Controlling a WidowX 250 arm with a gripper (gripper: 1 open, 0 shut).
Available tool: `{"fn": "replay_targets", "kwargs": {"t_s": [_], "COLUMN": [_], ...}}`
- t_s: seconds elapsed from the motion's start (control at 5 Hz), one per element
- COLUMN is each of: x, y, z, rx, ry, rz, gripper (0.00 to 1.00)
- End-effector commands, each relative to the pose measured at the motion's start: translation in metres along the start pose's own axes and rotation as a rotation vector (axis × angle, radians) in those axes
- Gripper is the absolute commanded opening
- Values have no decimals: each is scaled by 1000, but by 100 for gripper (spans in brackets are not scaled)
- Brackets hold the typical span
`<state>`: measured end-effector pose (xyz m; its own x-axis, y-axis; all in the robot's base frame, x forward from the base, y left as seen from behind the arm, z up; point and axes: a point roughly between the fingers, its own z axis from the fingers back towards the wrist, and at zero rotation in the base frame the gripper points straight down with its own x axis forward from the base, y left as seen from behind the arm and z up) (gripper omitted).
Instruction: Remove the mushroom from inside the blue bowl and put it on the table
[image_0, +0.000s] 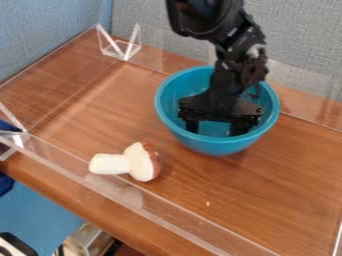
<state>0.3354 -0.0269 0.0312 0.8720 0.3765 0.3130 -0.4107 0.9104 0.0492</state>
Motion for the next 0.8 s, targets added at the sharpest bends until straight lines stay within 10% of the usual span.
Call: {"fn": "replay_targets", "kwargs": {"t_s": [0.0,0.6], "x": [14,19], "y": [23,48], "z": [-9,-19], "rx": [-12,-14], "ry": [-11,-26], "rz": [-23,-18], "gripper": [100,100]}}
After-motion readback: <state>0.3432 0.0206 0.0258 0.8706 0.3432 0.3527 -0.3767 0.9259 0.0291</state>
